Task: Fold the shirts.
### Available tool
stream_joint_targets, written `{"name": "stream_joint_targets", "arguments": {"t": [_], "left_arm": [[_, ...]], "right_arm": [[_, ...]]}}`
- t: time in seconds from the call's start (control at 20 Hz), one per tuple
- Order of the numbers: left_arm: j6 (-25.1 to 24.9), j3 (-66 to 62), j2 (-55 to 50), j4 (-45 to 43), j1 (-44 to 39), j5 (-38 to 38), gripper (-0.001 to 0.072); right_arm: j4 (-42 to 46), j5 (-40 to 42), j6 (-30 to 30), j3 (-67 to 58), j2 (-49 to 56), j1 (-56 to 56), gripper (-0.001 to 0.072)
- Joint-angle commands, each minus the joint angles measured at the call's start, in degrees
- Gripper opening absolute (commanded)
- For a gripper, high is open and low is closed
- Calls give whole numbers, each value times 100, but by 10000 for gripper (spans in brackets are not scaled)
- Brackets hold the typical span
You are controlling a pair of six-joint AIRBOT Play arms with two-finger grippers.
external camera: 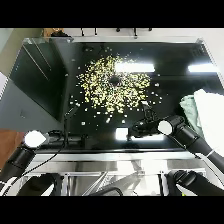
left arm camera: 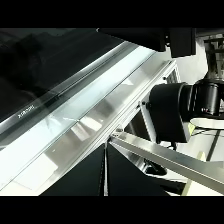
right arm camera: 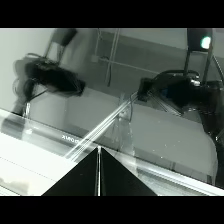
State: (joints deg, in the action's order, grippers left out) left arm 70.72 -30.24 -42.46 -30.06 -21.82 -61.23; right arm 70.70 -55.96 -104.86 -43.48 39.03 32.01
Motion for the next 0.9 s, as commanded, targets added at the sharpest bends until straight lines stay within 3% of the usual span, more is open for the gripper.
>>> {"name": "stream_joint_targets", "arguments": {"t": [0.0, 0.25, 0.35, 0.55, 0.65, 0.7, 0.75, 0.85], "left_arm": [[-20, -13, -66, 9, -4, 35, 14], [-22, -15, -66, -4, 33, 35, 14], [46, -179, -66, -476, 385, -289, 13], [1628, -1300, 125, -3327, 2035, -1609, 13], [2037, -1641, 459, -4916, 3058, -1749, 43], [2057, -1652, 658, -5477, 3624, -1670, 490], [2177, -1569, 839, -5862, 4164, -1491, 681], [2017, -1244, 1154, -6170, 5322, -1019, 682]], "right_arm": [[0, 4, 2, 2, -4, 4, 25], [0, 2, 2, 2, -4, 4, 24], [0, 4, 2, 2, -4, 4, 24], [0, 4, 2, 2, -4, 4, 25], [0, 2, 2, 2, -4, 4, 24], [0, 2, 2, 2, -4, 4, 25], [-2, 2, 2, 2, -4, 4, 25], [0, 2, 2, 2, -4, 4, 25]]}}
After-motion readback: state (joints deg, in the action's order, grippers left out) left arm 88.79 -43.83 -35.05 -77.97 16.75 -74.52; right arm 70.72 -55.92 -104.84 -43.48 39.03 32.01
